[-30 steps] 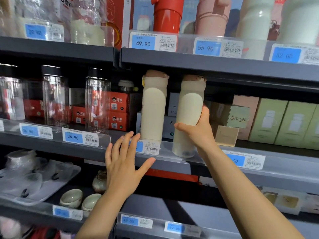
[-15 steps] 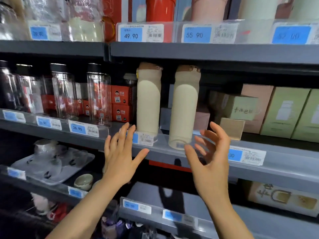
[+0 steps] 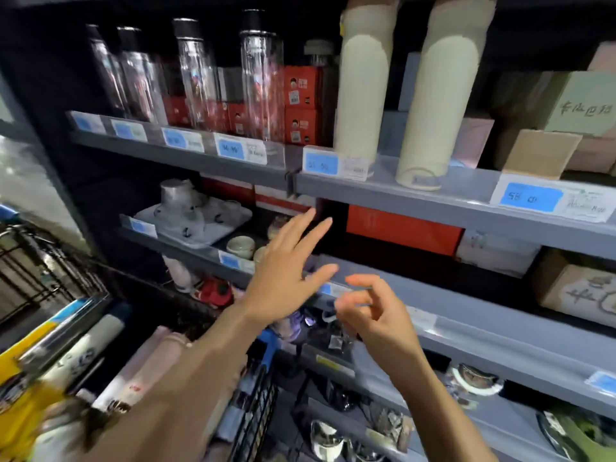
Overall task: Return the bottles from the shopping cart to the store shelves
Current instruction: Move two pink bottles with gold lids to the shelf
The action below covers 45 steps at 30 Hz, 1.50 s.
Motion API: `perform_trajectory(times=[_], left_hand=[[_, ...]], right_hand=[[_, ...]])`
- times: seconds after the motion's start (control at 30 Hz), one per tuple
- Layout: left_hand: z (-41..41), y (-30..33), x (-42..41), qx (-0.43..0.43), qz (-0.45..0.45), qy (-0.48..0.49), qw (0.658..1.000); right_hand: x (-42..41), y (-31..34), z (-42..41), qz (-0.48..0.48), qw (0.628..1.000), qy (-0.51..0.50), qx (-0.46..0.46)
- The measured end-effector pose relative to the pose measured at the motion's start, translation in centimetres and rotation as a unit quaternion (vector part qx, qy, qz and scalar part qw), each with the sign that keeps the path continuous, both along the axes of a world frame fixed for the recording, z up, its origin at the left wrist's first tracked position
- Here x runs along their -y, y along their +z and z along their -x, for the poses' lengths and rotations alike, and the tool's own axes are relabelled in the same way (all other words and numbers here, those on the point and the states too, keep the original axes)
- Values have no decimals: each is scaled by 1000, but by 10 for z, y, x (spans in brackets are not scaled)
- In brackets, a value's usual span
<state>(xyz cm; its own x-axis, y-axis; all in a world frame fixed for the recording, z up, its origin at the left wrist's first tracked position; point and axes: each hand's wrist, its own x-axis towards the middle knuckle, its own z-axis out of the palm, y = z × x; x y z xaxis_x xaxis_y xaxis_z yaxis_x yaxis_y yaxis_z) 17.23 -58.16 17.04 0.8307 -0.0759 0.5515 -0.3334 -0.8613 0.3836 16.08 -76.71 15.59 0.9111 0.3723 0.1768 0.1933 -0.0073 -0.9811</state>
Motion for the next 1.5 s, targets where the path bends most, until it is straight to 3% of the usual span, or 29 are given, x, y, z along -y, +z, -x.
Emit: perform_trajectory(times=[0.13,0.23,0.4,0.63,0.77,0.97,1.03,1.13,1.33,1.43,1.5], left_hand=[[71,-90,-64,-120,31,37,992],[128,-139,-113,-243,114,92,959],[178,-224,-207,-336,159,173,912],[167,-247,-311,-311,196,240,899],[130,-269,-341,-435,211,231,844],[109,-288,-327,-527,241,205,789],[106,-294,-329,-517,274,215,782],[106,-306,-335,-454,315,198,809],[124,-293,-343,-381,397,176,816],[144,-280,-355,-360,399,175,825],[159,-268,-364,-342,416,180,823]], right_hand=[[-58,-42,14,57,997,52,-17],[-105,-79,29,113,988,94,-48],[-182,-136,54,186,968,94,-142],[-284,-197,110,258,924,-25,-281],[-311,-208,125,279,892,-39,-354],[-302,-218,137,291,863,-106,-398],[-300,-222,137,278,860,-122,-410],[-305,-227,135,273,859,-144,-409],[-323,-228,120,301,864,-165,-368],[-335,-230,105,371,860,-158,-311],[-350,-235,94,459,847,-146,-225]])
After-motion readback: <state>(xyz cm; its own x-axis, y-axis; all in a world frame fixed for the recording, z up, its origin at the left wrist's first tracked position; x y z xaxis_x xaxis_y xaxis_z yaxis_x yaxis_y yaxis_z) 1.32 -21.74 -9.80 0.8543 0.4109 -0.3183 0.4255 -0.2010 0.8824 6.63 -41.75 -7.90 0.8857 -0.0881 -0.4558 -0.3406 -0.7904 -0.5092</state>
